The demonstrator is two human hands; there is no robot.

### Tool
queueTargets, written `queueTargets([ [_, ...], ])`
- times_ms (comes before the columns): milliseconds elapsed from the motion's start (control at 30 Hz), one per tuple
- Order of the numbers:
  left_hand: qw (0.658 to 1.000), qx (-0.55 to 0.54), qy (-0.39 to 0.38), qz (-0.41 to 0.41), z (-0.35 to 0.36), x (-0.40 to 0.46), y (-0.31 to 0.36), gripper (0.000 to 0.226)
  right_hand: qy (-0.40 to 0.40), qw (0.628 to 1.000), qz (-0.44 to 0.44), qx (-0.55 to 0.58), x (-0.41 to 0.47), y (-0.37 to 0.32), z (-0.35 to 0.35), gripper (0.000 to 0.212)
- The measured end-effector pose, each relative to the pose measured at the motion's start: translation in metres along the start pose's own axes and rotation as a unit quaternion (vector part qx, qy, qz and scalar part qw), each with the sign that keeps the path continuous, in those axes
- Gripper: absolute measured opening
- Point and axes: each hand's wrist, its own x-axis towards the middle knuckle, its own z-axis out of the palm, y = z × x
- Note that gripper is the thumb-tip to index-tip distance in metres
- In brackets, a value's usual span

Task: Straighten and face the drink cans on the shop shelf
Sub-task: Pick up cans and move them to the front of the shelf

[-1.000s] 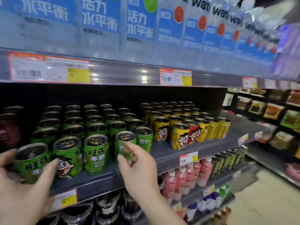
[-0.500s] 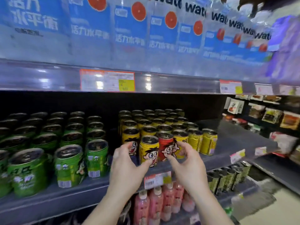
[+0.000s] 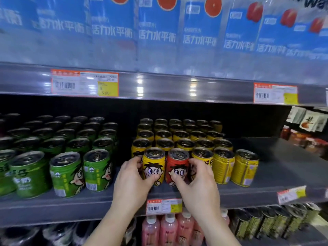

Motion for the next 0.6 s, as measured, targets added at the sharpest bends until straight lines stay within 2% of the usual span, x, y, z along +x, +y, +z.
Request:
queueTargets([
  [67,1.000,0.003,0.009,0.001,0.001,-0.001,0.000,0.077,-0.006,1.000,0.019,0.009,0.002,-0.004,0.003,0.066],
  [167,1.000,0.007,0.010,0.001,0.000,-0.003,0.002,0.070,0.000,0.999,0.034,-0.009,0.007,-0.008,0.010,0.087],
  [267,1.000,0.017,-0.005,-0.004,-0.002,-0.003,0.001,0.060,-0.003,0.998,0.056,-0.041,0.010,-0.009,0.012,0.083],
  [367,1.000,0.019,-0.010,-0.004,-0.003,-0.003,0.001,0.056,0.010,0.997,0.075,-0.025,0.010,-0.009,0.011,0.077],
  [500,1.000,0.009,-0.017,-0.017,-0.005,-0.005,0.007,0.058,-0.003,0.997,0.072,0.004,0.003,-0.008,0.016,0.082],
  [600,0.999,-0.032,-0.019,-0.024,-0.018,-0.011,0.014,0.063,0.036,0.996,0.065,0.046,-0.007,-0.019,0.006,0.076],
])
